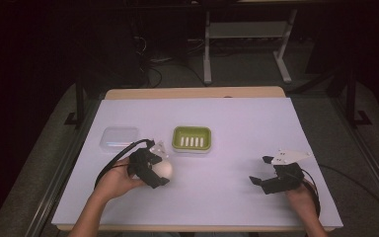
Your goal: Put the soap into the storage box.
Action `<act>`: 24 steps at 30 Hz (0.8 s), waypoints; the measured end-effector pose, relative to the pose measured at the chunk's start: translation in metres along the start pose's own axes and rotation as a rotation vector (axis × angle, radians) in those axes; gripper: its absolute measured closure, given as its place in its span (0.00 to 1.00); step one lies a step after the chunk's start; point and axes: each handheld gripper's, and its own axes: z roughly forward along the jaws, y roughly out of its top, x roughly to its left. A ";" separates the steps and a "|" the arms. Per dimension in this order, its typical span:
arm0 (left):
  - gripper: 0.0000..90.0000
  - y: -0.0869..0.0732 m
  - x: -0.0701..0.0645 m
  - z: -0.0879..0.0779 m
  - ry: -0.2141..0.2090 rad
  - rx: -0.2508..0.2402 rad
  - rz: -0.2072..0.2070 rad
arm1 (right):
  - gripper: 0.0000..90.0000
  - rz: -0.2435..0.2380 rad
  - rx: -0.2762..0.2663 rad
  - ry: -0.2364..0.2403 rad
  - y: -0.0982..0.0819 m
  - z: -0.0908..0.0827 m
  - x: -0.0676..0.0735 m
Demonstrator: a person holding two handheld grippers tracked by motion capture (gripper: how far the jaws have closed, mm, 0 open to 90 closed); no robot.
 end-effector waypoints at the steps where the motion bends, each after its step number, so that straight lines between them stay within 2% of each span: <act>1: 0.28 0.000 0.000 0.000 0.000 0.000 0.000 | 0.15 0.000 -0.002 0.000 0.000 0.000 0.000; 11: 0.28 0.011 0.011 0.002 0.001 -0.015 -0.020 | 0.15 0.003 -0.009 0.002 -0.001 0.000 -0.002; 18: 0.28 0.020 0.018 0.002 -0.003 -0.009 -0.013 | 0.15 0.008 -0.016 0.005 -0.001 0.000 -0.004; 23: 0.28 0.025 0.022 0.003 -0.004 -0.013 -0.023 | 0.15 0.005 -0.020 0.004 -0.001 0.000 -0.004; 24: 0.28 0.026 0.024 0.002 -0.006 -0.007 -0.011 | 0.15 0.004 -0.019 0.004 -0.001 0.000 -0.004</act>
